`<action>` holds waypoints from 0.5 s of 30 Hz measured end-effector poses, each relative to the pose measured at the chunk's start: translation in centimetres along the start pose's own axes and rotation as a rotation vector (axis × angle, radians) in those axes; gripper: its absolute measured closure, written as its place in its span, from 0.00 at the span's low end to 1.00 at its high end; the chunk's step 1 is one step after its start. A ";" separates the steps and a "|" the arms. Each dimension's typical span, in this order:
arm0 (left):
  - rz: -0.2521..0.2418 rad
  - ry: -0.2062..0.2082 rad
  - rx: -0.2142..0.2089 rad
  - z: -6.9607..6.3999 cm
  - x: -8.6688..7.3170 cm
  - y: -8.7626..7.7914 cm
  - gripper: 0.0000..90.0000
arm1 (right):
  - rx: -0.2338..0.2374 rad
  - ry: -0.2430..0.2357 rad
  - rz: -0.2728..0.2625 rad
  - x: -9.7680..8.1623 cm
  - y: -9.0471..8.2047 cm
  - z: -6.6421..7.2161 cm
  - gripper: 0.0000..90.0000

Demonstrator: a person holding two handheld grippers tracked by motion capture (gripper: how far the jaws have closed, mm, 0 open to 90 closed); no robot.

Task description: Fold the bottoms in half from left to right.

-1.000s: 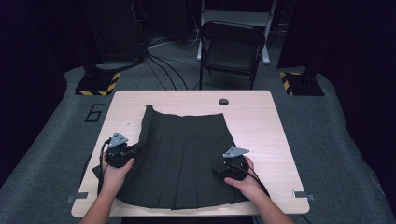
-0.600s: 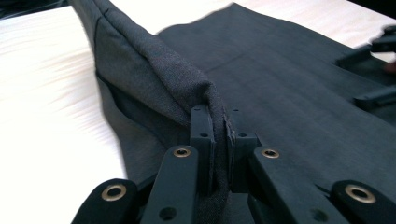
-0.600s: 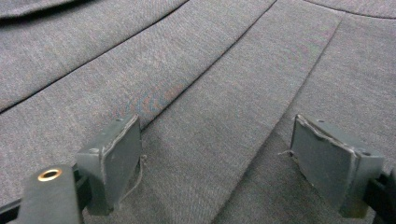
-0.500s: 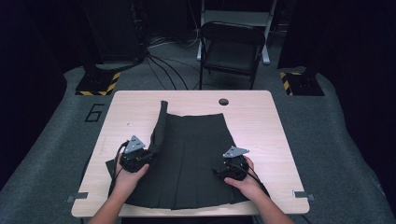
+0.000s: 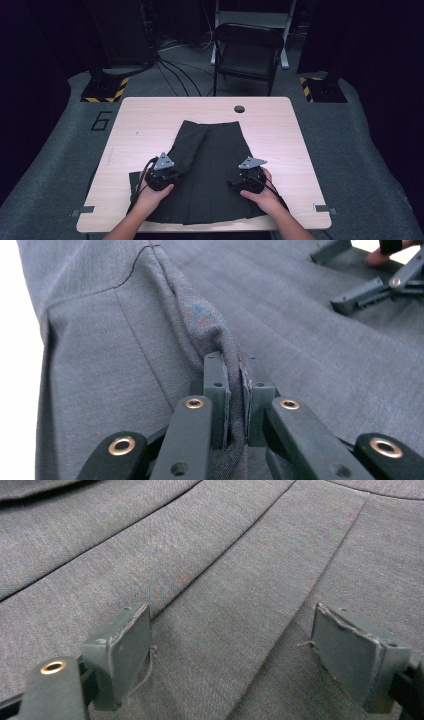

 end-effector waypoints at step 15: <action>-0.091 -0.013 -0.020 -0.7 1.8 -2.2 0.72 | 0.002 0.000 -0.001 0.0 0.0 0.0 0.18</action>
Point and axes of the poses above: each handheld gripper's, and its own axes: y roughly forward along the jaws, x roughly out of its top, z roughly to its left, the point moved 3 cm from there along y, roughly forward along the jaws, and after that the axes turned 5 degrees about y, right-handed, at the moved point
